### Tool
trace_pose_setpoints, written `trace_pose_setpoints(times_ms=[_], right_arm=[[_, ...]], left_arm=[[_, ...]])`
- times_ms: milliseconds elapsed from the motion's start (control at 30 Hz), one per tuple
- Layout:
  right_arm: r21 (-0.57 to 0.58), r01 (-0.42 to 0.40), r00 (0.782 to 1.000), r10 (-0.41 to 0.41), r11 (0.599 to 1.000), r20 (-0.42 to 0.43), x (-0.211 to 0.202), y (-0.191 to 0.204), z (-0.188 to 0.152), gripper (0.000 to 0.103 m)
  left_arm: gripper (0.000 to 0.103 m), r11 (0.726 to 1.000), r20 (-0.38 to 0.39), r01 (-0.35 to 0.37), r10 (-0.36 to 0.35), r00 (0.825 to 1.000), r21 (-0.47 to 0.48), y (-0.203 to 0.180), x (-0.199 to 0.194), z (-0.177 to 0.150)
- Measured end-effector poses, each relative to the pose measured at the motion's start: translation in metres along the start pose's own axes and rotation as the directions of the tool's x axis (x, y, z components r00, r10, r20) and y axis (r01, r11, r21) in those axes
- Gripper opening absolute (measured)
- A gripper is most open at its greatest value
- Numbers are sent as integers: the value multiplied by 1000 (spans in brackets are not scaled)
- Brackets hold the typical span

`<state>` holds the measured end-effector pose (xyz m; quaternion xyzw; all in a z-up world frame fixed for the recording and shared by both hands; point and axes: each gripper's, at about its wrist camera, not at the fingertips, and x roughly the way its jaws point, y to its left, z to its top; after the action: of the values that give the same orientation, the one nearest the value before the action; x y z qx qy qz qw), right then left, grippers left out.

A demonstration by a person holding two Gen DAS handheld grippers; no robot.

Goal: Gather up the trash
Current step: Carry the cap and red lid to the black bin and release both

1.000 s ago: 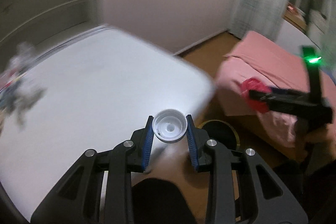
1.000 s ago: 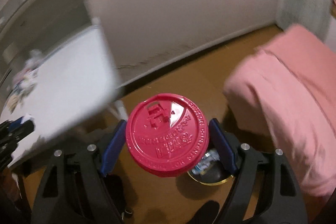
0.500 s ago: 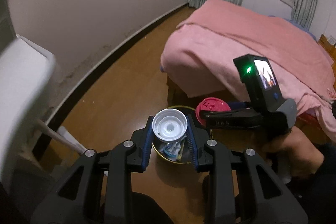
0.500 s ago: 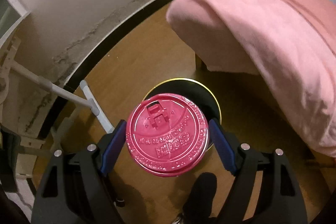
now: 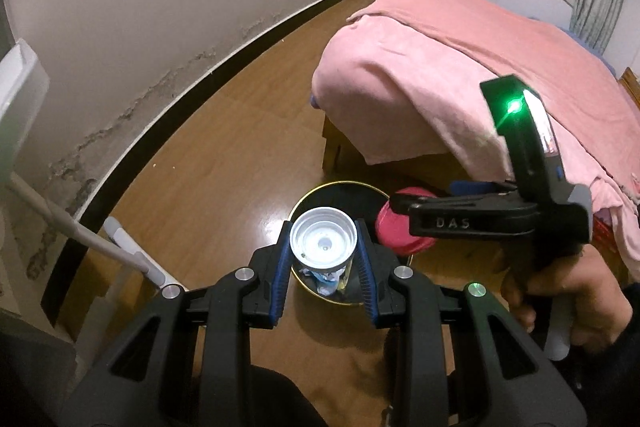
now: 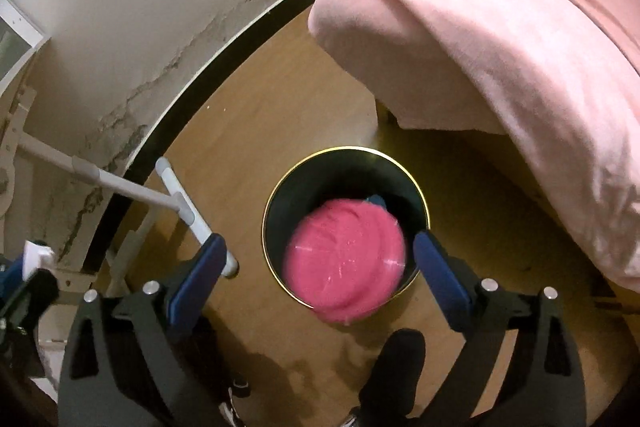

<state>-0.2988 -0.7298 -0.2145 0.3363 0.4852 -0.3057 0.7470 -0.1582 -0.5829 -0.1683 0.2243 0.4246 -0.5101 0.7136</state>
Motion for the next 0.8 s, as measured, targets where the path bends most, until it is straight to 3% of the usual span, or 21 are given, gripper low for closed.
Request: trace_pose_setpoints(times_ms=[233, 467, 533, 600, 800], right_arm=[[70, 16, 1000, -17, 997, 20, -6, -19, 8, 92], [185, -8, 998, -4, 983, 64, -24, -53, 11, 92], [200, -7, 998, -6, 980, 66, -26, -60, 9, 92], [209, -5, 998, -9, 978, 67, -28, -65, 8, 92], [210, 13, 998, -27, 978, 63, -33, -75, 2, 92]], left_arm=[[29, 999, -37, 48, -48, 998, 6, -5, 26, 4], [29, 992, -81, 122, -121, 989, 8, -26, 78, 18], [35, 991, -97, 134, -131, 987, 17, -34, 90, 21], [67, 991, -96, 132, -130, 987, 14, -38, 96, 24], [76, 991, -80, 136, -136, 987, -1, -43, 96, 25]])
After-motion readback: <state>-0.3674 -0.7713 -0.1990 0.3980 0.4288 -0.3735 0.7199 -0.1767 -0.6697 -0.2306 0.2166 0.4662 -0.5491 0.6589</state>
